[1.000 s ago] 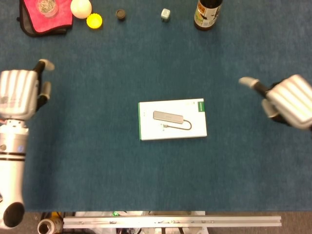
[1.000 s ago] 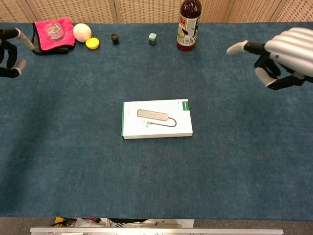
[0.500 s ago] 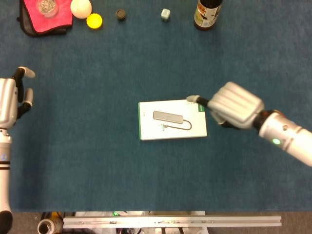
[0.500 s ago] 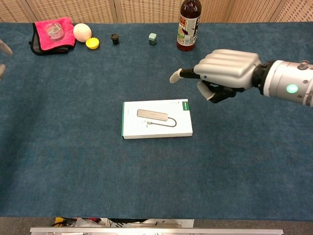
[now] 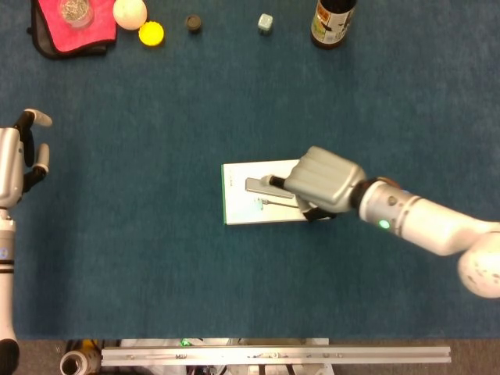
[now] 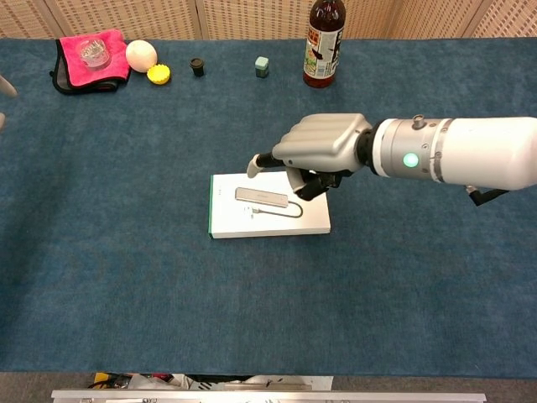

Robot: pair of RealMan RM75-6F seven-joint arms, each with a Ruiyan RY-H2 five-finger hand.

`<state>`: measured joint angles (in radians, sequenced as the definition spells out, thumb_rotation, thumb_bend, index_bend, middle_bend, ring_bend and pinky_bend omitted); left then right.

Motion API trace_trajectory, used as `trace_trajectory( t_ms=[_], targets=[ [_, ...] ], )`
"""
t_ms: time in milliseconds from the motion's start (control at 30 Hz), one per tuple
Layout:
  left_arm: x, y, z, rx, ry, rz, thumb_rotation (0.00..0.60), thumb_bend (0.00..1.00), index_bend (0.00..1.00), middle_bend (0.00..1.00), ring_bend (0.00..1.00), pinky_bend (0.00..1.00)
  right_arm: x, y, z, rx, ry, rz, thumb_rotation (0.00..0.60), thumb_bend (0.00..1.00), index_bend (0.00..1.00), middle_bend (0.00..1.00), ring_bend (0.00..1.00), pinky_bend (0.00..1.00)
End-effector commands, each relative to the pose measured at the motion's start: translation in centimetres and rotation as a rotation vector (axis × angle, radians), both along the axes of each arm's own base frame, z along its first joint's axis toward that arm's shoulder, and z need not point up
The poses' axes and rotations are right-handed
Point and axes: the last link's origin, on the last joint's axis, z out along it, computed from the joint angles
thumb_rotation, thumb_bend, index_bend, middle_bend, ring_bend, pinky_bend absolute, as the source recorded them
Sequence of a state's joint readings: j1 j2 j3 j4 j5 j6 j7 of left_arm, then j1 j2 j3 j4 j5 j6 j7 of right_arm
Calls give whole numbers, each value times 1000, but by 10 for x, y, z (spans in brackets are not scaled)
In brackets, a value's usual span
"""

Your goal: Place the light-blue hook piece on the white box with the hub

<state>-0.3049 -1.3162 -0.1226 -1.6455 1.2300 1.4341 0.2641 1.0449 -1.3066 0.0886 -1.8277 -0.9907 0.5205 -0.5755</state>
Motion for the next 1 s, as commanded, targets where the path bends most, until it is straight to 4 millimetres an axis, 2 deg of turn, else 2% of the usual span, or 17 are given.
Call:
trace_trajectory(
  t_ms=[33, 467, 1000],
  targets=[
    [-1, -1, 0, 0, -3, 3, 600, 420, 379, 768, 797, 865, 4, 5, -15, 35, 44, 13, 350, 1000, 164, 1000, 1000, 1000],
    [-3, -3, -2, -5, -12, 10, 600, 420, 377, 766, 795, 865, 1, 14, -36, 58, 121, 9, 350, 1000, 165, 1000, 1000, 1000],
    [-4, -2, -4, -8, -19, 12, 600, 420, 375, 765, 794, 865, -4, 11, -39, 41, 145, -3, 350, 1000, 180, 1000, 1000, 1000]
  ],
)
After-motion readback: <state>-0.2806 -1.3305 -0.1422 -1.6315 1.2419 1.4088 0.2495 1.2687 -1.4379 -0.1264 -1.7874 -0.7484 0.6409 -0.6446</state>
